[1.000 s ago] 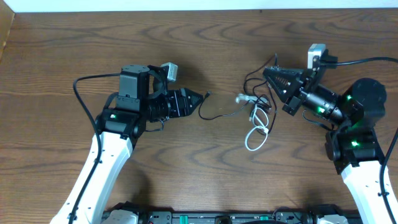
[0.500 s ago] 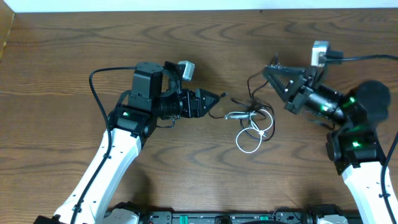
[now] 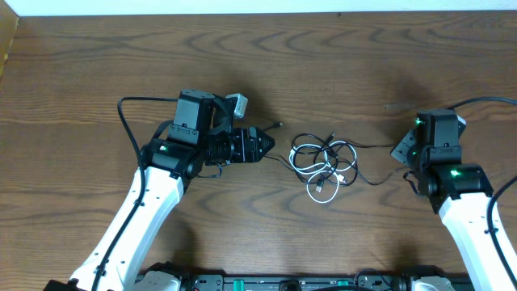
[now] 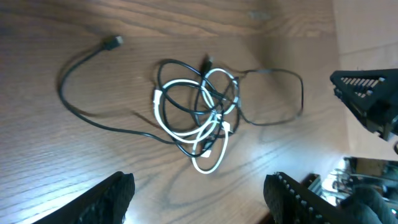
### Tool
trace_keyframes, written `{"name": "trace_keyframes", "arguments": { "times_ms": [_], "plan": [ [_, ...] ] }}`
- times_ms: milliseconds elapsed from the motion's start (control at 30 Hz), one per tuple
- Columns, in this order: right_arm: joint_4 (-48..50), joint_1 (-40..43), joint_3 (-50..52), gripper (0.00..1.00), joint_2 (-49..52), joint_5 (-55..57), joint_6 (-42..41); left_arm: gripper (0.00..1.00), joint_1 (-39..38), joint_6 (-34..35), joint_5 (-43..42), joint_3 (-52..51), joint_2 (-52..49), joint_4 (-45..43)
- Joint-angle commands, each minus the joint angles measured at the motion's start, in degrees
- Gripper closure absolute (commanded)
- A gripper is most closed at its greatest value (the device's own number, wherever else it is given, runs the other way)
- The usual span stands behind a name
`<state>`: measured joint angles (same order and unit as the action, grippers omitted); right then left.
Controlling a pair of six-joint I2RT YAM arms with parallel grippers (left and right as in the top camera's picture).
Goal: Untangle cables
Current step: 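Release the cables and move both grippers back beside the loose cables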
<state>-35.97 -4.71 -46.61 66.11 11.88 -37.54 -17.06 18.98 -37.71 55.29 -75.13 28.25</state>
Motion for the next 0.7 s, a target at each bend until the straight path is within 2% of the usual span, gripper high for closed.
{"name": "trace_keyframes", "arguments": {
  "times_ms": [0,133,300,433,533,667],
  "plan": [
    [0.76,-0.26,-0.20,0.48,0.98,-10.03,5.49,0.29,-0.13,-1.40,2.71,0.02,-0.85,-0.07],
    [0.57,-1.88,-0.17,0.44,2.69,-22.21,9.46,0.29,-1.05,-1.38,2.64,0.02,-3.21,-1.62],
    [-1.46,-3.26,-0.17,0.46,4.37,-22.80,9.53,0.29,-4.76,-0.42,2.62,0.02,-8.07,-8.33],
    [-1.75,-3.21,-0.17,0.46,4.35,-22.71,9.29,0.28,-8.33,2.99,2.64,0.02,-12.98,-15.13],
    [-1.79,-3.21,-0.17,0.46,4.35,-22.71,9.31,0.28,-10.29,10.40,2.67,0.02,-17.40,-19.63],
    [-2.14,-3.21,-0.20,0.45,4.35,-22.51,9.33,0.28,-12.09,25.35,2.60,0.02,-23.12,-23.32]
  ]
}}
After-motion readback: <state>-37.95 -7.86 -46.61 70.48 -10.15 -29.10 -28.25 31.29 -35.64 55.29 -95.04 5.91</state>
